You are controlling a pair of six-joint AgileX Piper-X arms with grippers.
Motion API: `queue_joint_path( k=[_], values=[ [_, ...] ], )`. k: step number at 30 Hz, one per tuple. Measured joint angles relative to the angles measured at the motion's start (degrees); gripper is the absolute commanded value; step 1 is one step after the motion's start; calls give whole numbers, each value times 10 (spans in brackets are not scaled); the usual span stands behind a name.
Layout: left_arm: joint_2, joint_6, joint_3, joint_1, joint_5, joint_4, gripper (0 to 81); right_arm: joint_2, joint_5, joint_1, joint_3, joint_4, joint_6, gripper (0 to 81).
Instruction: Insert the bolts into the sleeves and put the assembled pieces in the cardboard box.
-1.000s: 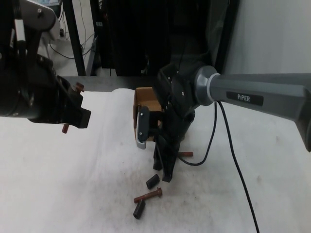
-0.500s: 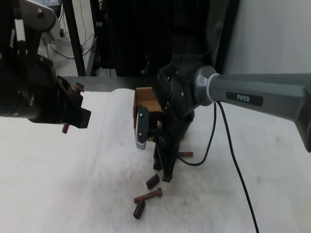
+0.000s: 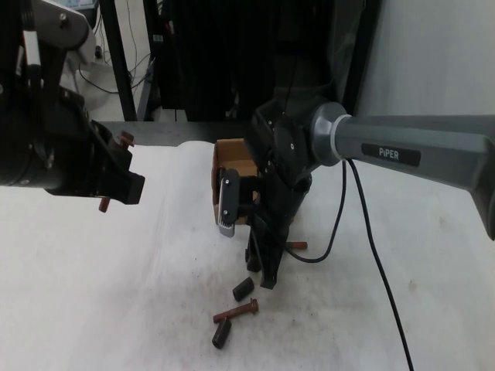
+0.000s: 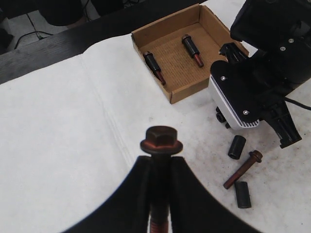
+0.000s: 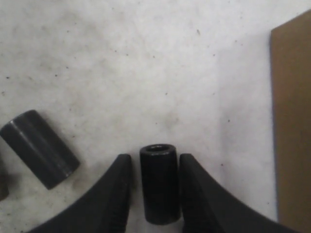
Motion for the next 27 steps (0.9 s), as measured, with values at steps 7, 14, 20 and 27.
queue_joint_path(
  k=[7, 14, 20, 27],
  values=[
    [0, 0, 0, 0, 0, 0, 2, 0, 0, 0, 0, 3, 0, 48],
    [0, 0, 0, 0, 0, 0, 2, 0, 4, 0, 0, 1, 32, 5],
    [-11, -2, 2, 1, 1, -39, 2, -29, 35, -7, -5, -8, 180, 6],
    [-44, -73, 3, 1, 99, -267, 2, -191, -89, -56, -27, -132, 473, 6]
  ],
)
